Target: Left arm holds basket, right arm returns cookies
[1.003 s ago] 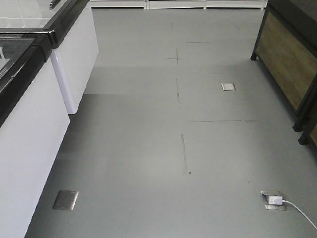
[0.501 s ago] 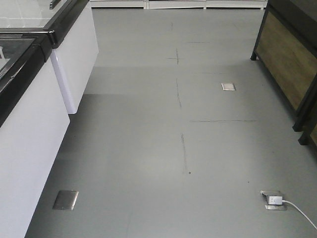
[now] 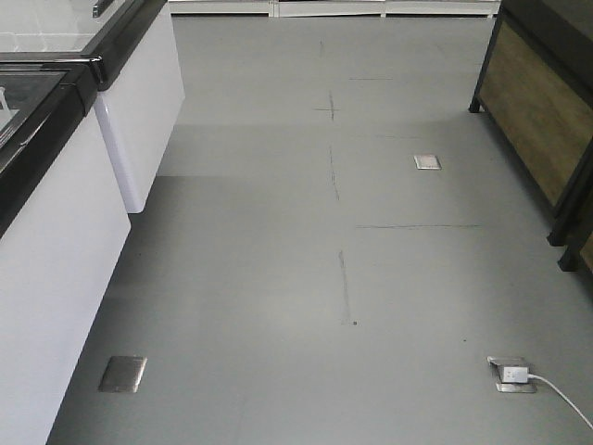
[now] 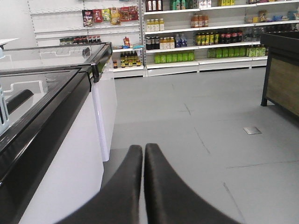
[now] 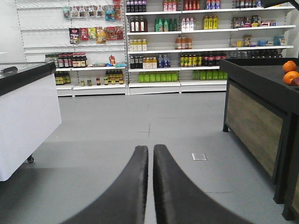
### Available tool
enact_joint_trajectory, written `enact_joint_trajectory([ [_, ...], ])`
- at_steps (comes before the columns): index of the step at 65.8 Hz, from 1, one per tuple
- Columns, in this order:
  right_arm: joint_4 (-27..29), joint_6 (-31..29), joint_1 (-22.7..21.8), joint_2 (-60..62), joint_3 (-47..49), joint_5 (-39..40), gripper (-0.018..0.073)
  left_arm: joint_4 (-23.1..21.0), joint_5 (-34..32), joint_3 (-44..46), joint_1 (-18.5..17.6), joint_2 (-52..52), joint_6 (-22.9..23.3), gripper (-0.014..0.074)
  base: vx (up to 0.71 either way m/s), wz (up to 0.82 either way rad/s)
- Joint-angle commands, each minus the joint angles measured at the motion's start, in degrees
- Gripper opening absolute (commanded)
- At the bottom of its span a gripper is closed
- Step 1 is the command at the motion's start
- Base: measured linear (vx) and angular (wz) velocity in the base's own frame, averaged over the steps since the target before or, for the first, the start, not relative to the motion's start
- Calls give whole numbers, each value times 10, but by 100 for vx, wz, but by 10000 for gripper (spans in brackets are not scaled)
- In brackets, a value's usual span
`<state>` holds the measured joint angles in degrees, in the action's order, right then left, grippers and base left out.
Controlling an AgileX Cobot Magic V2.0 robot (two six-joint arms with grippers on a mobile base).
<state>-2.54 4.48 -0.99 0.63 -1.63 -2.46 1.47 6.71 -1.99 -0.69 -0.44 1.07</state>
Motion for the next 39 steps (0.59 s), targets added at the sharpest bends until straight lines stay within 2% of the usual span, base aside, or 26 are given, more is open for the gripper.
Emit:
enact_joint_trajectory([
  [1, -3, 1, -2, 7, -10, 42, -6, 0, -44, 21, -4, -10, 1, -6, 0, 0],
  [39, -3, 1, -2, 7, -10, 43, -6, 0, -44, 21, -4, -10, 1, -6, 0, 0],
])
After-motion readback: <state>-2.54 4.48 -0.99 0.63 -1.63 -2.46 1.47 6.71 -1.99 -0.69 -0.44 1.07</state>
